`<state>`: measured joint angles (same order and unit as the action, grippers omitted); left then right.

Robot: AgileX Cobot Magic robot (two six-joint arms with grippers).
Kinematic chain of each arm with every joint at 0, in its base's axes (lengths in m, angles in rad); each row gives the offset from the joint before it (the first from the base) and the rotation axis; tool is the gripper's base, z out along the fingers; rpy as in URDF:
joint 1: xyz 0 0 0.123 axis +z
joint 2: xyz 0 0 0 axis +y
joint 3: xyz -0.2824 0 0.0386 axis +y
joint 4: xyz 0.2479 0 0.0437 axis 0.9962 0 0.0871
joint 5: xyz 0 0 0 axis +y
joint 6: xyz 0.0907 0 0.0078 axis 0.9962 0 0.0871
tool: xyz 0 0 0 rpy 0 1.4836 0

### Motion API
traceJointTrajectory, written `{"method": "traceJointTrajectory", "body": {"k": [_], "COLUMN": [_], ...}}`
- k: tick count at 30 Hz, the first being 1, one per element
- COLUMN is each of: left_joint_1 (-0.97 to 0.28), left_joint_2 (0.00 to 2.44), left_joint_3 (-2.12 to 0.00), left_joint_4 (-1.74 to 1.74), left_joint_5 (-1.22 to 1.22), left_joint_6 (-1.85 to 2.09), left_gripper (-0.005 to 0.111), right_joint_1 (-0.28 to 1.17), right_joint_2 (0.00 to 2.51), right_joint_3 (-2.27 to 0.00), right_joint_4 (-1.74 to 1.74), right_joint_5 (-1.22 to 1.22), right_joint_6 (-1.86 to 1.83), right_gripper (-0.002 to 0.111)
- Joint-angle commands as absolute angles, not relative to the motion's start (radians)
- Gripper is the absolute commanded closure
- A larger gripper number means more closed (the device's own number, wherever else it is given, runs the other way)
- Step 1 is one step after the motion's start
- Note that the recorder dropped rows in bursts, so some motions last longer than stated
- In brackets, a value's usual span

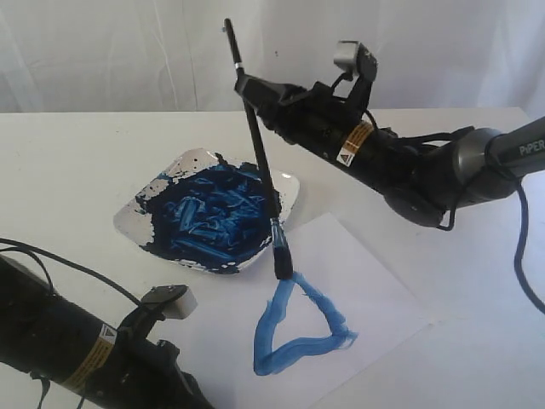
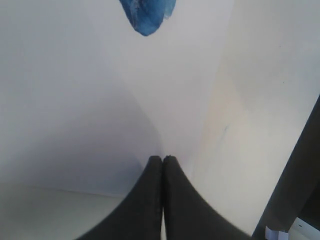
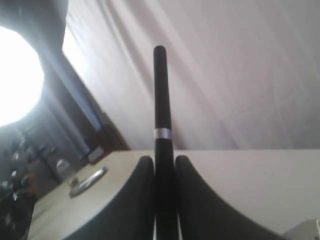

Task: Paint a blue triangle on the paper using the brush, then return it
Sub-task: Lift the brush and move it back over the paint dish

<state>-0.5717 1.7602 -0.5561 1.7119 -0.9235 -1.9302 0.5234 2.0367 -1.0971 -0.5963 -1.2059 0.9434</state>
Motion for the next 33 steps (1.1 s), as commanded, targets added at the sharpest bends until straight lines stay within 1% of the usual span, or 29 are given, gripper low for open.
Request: {"method": "traceJointTrajectory", "body": {"k": [1,5,9,16,26,33], "left_joint_1": [-0.57,-0.57,-0.57,-0.57,-0.57,-0.57], "left_joint_2": [1.757,1.757,1.757,1.757,1.757,1.757], "left_joint_3": [-0.549,-0.549,-0.549,-0.549,-0.549,-0.549], "left_joint_4": [1.73,1.73,1.73,1.73,1.73,1.73], "left_joint_5": [-0.904,-0.904,-0.904,-0.904,-0.904,-0.904], "left_joint_6": [-1.928,-1.928,-1.928,-1.928,-1.928,-1.928], "left_gripper": [0.107,0.107,0.107,0.107,0.107,0.107], "right_joint_1": [0.55,0.589,0.622,0.637,0.649,0.651], "right_joint_2": [2.041,2.076,2.122,2.205,2.275,2.295], "right_joint_3": [-1.131,-1.185,-1.239,-1.323,-1.337,-1.342], "right_joint_4": [-0.455,-0.358,-0.202,-0.077,0.143,0.201], "right_joint_5": [-1.221,-1.221,-1.168,-1.169,-1.166,-1.114], "right_joint_6": [0.946,0.946,0.942,0.942,0.946,0.946], "right_gripper": [0.108,0.108,0.108,0.108,0.108,0.108]}}
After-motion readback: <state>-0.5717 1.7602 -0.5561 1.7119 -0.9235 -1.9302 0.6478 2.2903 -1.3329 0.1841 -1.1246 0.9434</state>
